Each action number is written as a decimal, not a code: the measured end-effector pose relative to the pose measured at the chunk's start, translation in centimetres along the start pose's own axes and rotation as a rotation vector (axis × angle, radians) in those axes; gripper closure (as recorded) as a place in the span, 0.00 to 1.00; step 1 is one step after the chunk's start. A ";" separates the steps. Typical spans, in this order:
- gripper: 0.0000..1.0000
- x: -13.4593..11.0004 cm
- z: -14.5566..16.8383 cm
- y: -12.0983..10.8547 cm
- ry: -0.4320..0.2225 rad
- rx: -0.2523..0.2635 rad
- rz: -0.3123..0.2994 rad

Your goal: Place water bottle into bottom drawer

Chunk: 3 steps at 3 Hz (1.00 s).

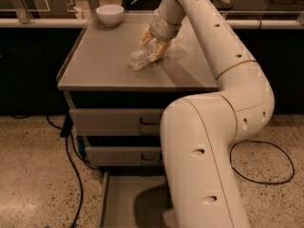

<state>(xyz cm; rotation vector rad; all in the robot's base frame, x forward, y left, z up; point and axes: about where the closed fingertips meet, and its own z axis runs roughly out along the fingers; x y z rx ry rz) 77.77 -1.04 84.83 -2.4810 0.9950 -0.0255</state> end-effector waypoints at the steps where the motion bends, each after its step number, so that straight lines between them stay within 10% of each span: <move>1: 1.00 0.0 0.0 0.0 0.000 0.000 0.000; 3: 1.00 -0.6 -2.5 -0.3 -0.034 0.070 -0.048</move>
Offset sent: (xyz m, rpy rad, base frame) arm -0.0019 0.0005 0.0039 0.0377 0.0118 0.0237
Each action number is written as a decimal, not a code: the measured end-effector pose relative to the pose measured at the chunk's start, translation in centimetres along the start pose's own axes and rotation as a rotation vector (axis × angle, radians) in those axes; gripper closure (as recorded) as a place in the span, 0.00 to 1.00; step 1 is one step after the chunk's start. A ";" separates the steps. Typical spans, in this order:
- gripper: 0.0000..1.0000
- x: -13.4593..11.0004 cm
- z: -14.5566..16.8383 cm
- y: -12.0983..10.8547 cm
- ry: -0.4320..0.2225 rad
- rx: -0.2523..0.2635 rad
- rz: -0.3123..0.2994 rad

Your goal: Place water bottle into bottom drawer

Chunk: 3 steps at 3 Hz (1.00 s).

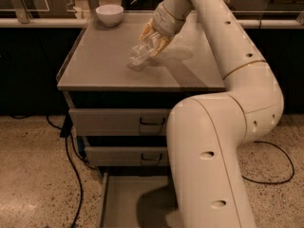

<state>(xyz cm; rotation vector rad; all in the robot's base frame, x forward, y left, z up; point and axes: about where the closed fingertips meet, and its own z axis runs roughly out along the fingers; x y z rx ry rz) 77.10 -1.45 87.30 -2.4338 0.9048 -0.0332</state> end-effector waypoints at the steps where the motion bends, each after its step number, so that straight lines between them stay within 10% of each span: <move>1: 1.00 -0.5 -3.9 -0.1 0.024 0.036 -0.035; 3: 1.00 -2.1 -10.5 0.0 0.077 0.101 -0.073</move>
Offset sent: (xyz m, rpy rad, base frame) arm -0.0680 -0.0441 0.1061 0.0151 -0.1559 0.0311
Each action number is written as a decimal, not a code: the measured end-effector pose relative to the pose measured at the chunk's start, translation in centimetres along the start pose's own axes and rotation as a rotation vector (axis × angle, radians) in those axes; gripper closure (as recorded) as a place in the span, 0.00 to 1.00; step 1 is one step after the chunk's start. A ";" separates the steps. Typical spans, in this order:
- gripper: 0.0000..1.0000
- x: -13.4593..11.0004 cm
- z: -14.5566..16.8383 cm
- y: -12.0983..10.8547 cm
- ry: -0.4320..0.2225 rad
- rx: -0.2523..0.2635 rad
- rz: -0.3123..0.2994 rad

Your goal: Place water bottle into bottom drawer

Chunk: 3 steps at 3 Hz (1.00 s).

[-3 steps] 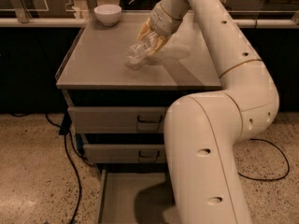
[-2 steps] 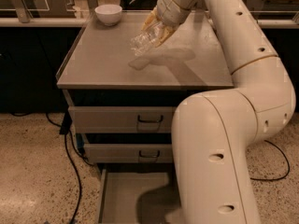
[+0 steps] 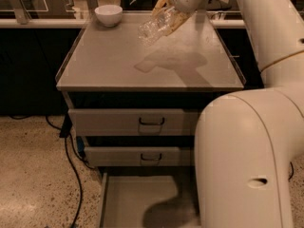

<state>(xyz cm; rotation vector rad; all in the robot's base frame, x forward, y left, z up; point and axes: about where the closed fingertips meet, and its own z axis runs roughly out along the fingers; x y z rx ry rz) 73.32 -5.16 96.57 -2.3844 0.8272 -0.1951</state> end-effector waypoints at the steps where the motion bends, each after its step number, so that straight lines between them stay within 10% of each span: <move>1: 1.00 -0.4 -2.5 1.5 0.036 -0.007 0.021; 3: 1.00 -1.5 -3.1 5.1 0.051 -0.039 0.070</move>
Offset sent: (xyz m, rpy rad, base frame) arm -0.0967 -0.0664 -0.0025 -0.0364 0.0142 -0.1580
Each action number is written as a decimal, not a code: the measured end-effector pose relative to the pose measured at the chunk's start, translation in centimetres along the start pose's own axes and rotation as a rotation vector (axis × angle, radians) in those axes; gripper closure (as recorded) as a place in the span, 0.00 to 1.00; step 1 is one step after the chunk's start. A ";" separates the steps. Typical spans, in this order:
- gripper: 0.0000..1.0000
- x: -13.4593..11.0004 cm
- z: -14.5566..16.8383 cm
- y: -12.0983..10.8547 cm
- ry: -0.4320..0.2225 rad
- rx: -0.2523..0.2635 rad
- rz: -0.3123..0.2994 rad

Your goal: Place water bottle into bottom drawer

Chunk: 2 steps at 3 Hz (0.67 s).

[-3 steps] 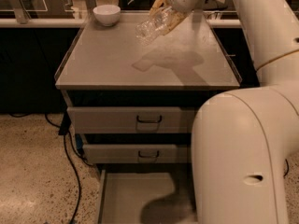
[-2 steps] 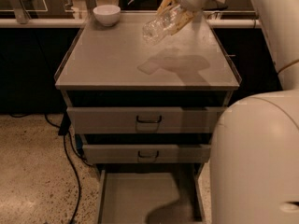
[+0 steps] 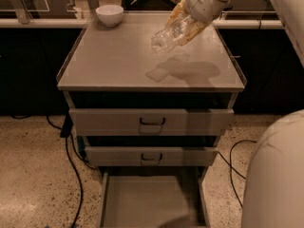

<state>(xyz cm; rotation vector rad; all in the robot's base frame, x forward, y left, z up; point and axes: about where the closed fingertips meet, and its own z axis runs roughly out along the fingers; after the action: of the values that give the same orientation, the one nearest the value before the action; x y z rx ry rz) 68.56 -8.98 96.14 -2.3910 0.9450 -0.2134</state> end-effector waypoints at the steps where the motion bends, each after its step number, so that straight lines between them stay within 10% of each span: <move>1: 1.00 -0.1 -0.3 -0.1 -0.010 0.020 -0.013; 2: 1.00 -0.3 -2.8 0.2 0.013 0.079 -0.040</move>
Offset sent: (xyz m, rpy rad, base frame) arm -0.0405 -0.0353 0.0557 0.0673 -0.1869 0.0172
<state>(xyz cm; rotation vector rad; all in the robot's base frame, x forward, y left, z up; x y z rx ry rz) 67.25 -10.14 98.41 -2.3400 0.8791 -0.2769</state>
